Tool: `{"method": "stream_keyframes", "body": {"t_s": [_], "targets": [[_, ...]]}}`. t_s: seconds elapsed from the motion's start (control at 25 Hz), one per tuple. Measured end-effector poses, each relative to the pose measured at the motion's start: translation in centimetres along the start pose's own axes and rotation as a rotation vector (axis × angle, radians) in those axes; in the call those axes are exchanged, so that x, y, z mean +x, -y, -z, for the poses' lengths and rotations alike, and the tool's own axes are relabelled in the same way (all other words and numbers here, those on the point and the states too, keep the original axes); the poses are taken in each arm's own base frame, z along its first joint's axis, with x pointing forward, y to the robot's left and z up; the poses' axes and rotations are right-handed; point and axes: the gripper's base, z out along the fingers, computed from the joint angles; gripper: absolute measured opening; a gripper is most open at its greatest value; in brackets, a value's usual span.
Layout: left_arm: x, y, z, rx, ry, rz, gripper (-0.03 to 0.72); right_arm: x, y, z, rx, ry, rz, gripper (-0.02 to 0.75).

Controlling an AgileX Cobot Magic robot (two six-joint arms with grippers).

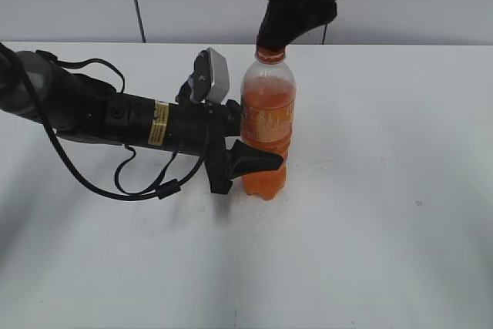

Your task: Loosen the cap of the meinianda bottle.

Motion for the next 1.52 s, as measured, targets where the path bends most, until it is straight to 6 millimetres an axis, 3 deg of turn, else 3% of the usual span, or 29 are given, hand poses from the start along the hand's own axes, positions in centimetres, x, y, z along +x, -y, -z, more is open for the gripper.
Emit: {"method": "stream_keyframes", "body": {"t_s": [0.08, 0.28, 0.44, 0.96, 1.04, 1.2, 1.4, 1.52], "targets": [[0.0, 0.0, 0.0, -0.001, -0.001, 0.000, 0.397, -0.1, -0.2, 1.0, 0.015, 0.016, -0.175, 0.553], [0.0, 0.0, 0.0, -0.001, 0.000, 0.001, 0.397, -0.1, -0.3, 1.6, 0.016, 0.033, -0.926, 0.517], [0.0, 0.0, 0.0, -0.001, 0.000, 0.001, 0.397, 0.0, -0.1, 0.9, 0.018, 0.015, -1.088, 0.469], [0.0, 0.0, 0.0, -0.001, 0.000, 0.001, 0.397, 0.7, 0.7, -3.6, 0.019, -0.098, -1.109, 0.456], [0.0, 0.0, 0.0, -0.001, 0.000, 0.001, 0.397, 0.7, 0.8, -3.8, 0.018, -0.101, -1.106, 0.428], [0.0, 0.0, 0.0, -0.002, -0.001, 0.002, 0.397, 0.7, 0.7, -3.8, 0.013, -0.098, -1.082, 0.268], [0.0, 0.0, 0.0, -0.002, -0.001, 0.002, 0.397, 0.6, 0.7, -3.8, 0.001, -0.095, -0.895, 0.269], [0.0, 0.0, 0.0, -0.002, -0.001, 0.002, 0.397, 0.6, 0.7, -3.8, -0.013, -0.090, -0.618, 0.269]]}}
